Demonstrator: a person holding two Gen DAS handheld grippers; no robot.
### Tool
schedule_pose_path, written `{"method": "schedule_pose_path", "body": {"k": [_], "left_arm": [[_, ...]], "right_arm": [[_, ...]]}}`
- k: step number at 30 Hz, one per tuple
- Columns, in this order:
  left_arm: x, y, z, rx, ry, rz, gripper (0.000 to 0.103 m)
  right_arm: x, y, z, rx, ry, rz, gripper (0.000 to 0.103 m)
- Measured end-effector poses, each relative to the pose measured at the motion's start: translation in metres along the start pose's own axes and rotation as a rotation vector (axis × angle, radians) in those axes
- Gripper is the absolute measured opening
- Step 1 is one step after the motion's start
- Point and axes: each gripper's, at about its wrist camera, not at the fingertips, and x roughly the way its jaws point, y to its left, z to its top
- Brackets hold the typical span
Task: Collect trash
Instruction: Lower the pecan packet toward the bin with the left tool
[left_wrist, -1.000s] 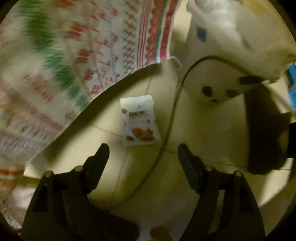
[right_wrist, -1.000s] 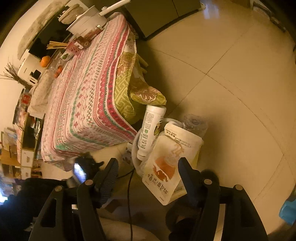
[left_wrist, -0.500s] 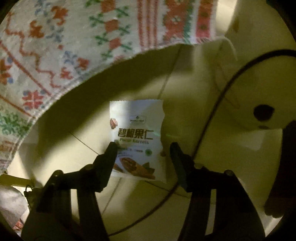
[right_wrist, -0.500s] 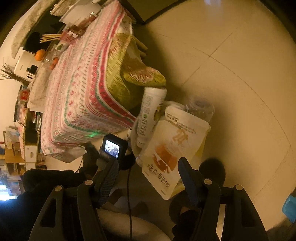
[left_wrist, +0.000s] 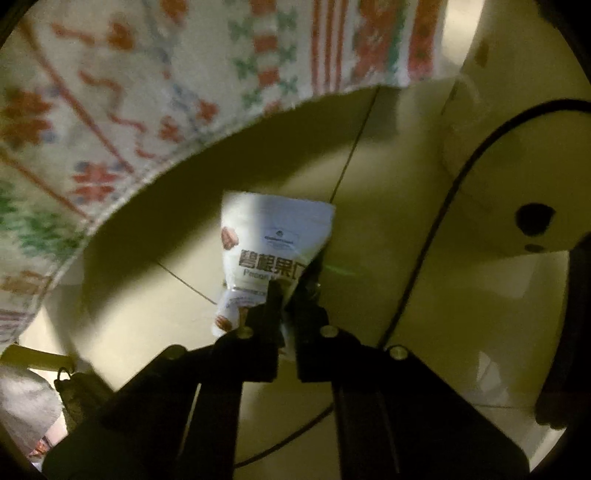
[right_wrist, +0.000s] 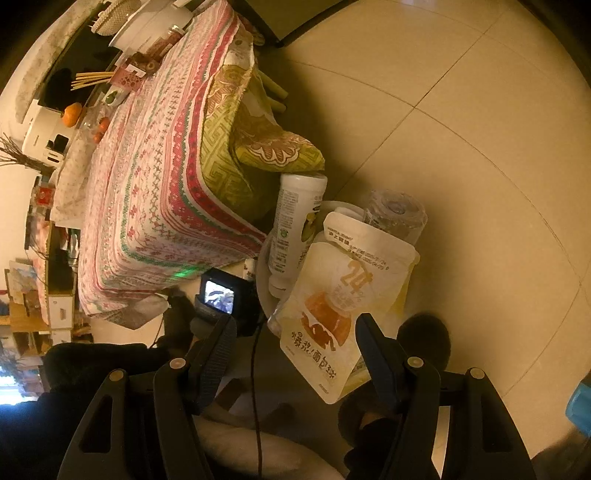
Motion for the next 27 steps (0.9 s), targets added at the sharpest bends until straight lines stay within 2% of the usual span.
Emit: {"method": "schedule_pose_path", "body": {"k": [7,13,20,24,27], "left_arm": [[-0.061,0.003,-0.006,0.1,-0.049,-0.064,0.005],[-0.138,0.019,-0.019,0.086,-0.058,-0.21,0.005],[-0.246,0.02,-0.019,0.082,-0.165,-0.367,0.004],[-0.288,0.007,0.008,0.1,-0.239,-0.461,0.004],[-0.295,-0.01,0.037,0.093,-0.261,-0.548,0.004]], "right_arm": [[-0.013,0.008,0.004,-0.031,-0.056,-0.007,0.068],[-0.023,0.014,0.005,-0.055,-0.089,0.013,0.068],[-0.033,0.017,0.004,-0.063,-0.129,0.029,0.068],[-0.04,0.012,0.006,-0.037,-0.162,0.026,0.068],[-0.044,0.007,0.007,-0.014,-0.185,0.015,0.068]]}}
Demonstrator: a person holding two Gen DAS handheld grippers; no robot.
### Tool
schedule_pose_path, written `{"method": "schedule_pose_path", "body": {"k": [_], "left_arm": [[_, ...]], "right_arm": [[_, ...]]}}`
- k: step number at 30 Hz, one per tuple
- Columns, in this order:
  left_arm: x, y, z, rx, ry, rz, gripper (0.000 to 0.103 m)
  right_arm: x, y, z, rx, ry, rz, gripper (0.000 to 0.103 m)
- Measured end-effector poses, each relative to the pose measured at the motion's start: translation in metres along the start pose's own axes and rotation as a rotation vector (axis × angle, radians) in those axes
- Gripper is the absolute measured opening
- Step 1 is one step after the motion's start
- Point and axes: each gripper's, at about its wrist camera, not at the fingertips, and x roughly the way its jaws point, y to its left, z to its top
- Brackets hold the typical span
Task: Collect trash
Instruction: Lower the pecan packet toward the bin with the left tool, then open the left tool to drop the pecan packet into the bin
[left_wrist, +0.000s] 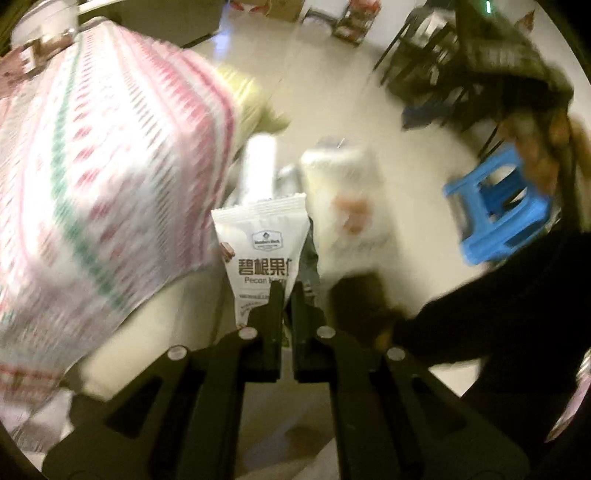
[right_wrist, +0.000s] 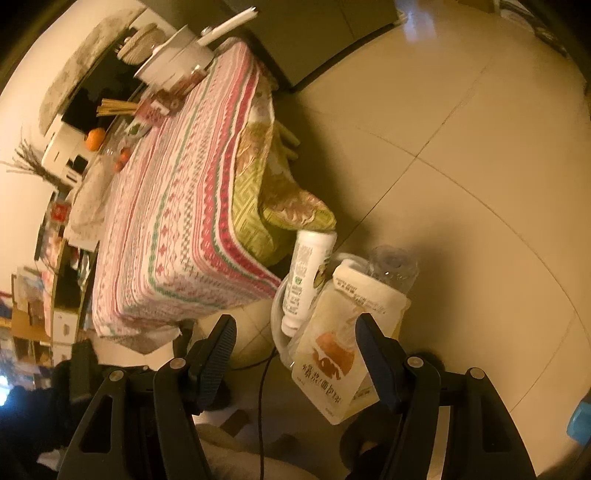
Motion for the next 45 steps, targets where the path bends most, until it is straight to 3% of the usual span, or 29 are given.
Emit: {"method": "schedule_pose_path", "body": {"k": [7,13,20,32,45], "left_arm": [[0.045,-0.008,0.061,-0.043,0.03,-0.157,0.005],[0.078,-0.005,0.087,-0.055,0.084,-0.196,0.005],[0.087,-0.004,0.094,-0.059,0.137,-0.194,0.005],[0.086,-0.001,0.098,-0.05,0.13,-0.15,0.007],[0.081,0.005,0.094,-0.054,0.121,-0.144,0.018]], "right_arm": [[-0.001,-0.016,0.002,0.051,-0.016,-0.034,0.068],[0.0,-0.017,0.004,0.049,-0.014,-0.043,0.068],[0.006,-0.003,0.007,-0.027,-0.005,-0.08,0.068],[0.011,0.002,0.009,-0.045,0.012,-0.079,0.068],[0.012,0.002,0.008,-0.039,0.012,-0.081,0.068]]}}
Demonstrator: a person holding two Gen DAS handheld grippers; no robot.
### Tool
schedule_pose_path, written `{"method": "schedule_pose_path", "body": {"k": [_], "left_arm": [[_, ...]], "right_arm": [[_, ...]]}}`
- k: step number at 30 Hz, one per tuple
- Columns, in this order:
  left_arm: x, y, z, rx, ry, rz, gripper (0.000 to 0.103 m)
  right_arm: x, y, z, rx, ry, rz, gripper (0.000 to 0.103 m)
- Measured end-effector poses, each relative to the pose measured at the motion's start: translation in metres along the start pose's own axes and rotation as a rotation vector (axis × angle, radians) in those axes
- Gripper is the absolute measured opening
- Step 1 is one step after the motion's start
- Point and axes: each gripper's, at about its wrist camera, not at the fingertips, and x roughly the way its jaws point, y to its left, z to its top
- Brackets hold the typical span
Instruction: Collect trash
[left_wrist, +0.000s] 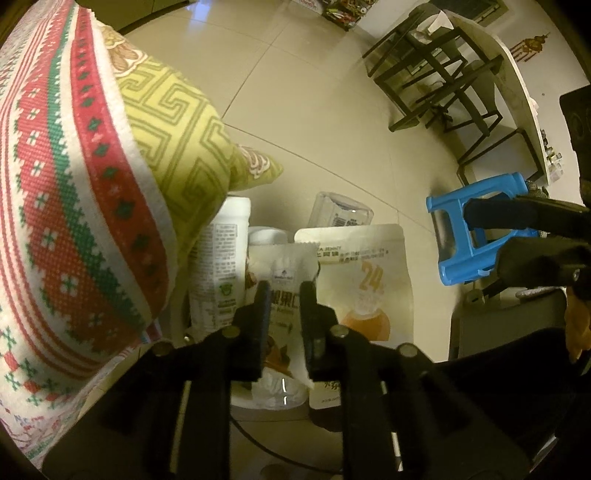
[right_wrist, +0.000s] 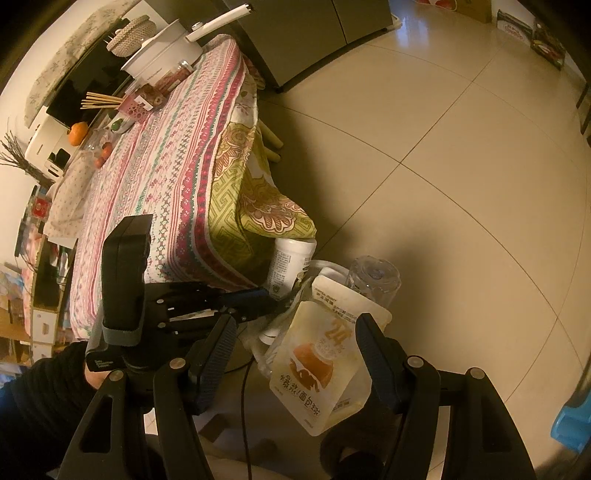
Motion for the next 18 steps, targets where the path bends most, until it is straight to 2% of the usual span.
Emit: {"method": "schedule_pose_path", "body": {"k": [8,10,12,15,16,18], "left_arm": [[-0.003,-0.005,0.0,0.002,-0.011,0.009,0.02],[-0.008,-0.007,-0.003,-0.001,-0.025,0.016,0.024],[-0.015,-0.011,-0.008,-0.004,-0.047,0.046,0.046],[-0.031,-0.02,-0.018,-0.024,-0.096,0.117,0.059],[-0.038,-0.024,-0.024,-0.045,-0.109,0.167,0.06],[-0.049,-0.03,-0.036,-0.087,-0.135,0.248,0.072]], "right_arm": [[0.0,-0.001,0.0,0.004,-0.003,0.001,0.068],[-0.002,-0.001,0.0,-0.002,-0.011,0.003,0.068],[-0.007,0.001,-0.001,-0.023,-0.03,0.01,0.068],[-0.016,0.011,-0.007,-0.113,-0.059,-0.015,0.068],[-0.02,0.015,-0.011,-0.155,-0.068,-0.035,0.07],[-0.026,0.021,-0.021,-0.222,-0.076,-0.059,0.071]]}}
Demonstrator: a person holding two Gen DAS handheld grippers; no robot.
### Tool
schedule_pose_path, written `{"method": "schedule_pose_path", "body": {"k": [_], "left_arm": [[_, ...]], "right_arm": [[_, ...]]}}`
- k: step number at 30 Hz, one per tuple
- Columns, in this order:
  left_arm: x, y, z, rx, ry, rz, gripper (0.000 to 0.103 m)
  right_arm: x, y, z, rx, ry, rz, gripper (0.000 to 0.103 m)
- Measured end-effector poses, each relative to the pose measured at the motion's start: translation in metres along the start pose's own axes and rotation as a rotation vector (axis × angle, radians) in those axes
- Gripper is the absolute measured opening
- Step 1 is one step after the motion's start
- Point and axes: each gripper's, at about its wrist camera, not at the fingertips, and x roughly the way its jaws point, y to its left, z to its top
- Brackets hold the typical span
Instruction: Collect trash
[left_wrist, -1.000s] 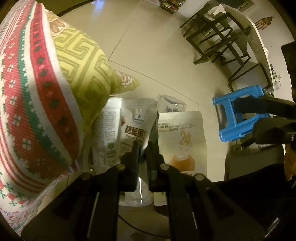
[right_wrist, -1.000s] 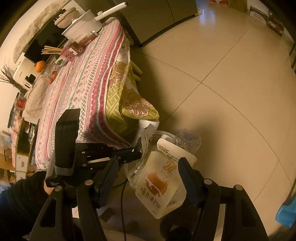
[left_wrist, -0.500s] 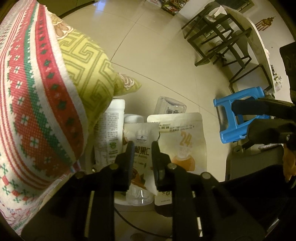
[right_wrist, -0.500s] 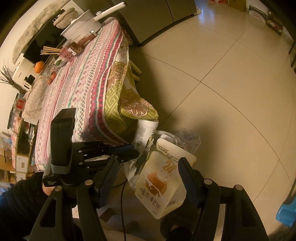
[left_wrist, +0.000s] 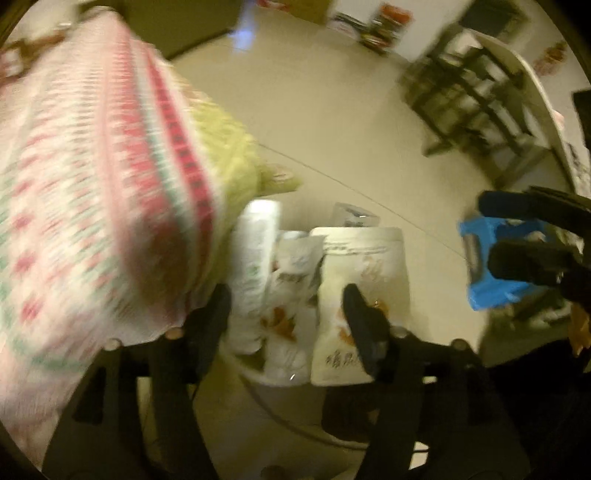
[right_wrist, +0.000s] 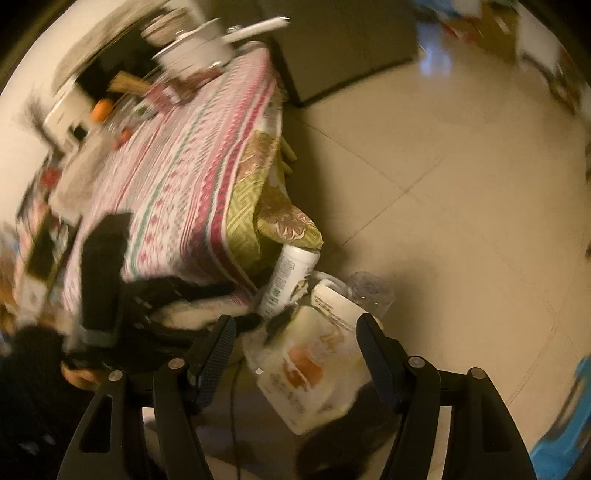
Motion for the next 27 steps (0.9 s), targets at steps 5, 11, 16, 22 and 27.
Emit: {"method": "schedule_pose_path", "body": {"k": [5,11,16,22,27], "left_arm": [[-0.049,-0.01,-0.034,-0.138,-0.084,0.355,0.084],[-0.102,-0.024,-0.059,-0.331,-0.199,0.539,0.096],[-0.113,-0.032,-0.084,-0.432,-0.204,0.581,0.096],[-0.12,-0.05,-0.087,-0.383,-0.252,0.597,0.096],[-0.122,-0.054,-0.087,-0.386,-0.244,0.583,0.096]], "right_arm": [[-0.021,0.018,-0.011,-0.148,-0.077,-0.045,0.072],[-0.052,0.055,-0.034,-0.4,-0.249,0.02,0.083],[-0.052,0.068,-0.048,-0.475,-0.25,0.03,0.085],[-0.063,0.074,-0.048,-0.493,-0.315,0.055,0.085],[-0.068,0.074,-0.05,-0.494,-0.334,0.054,0.085]]}}
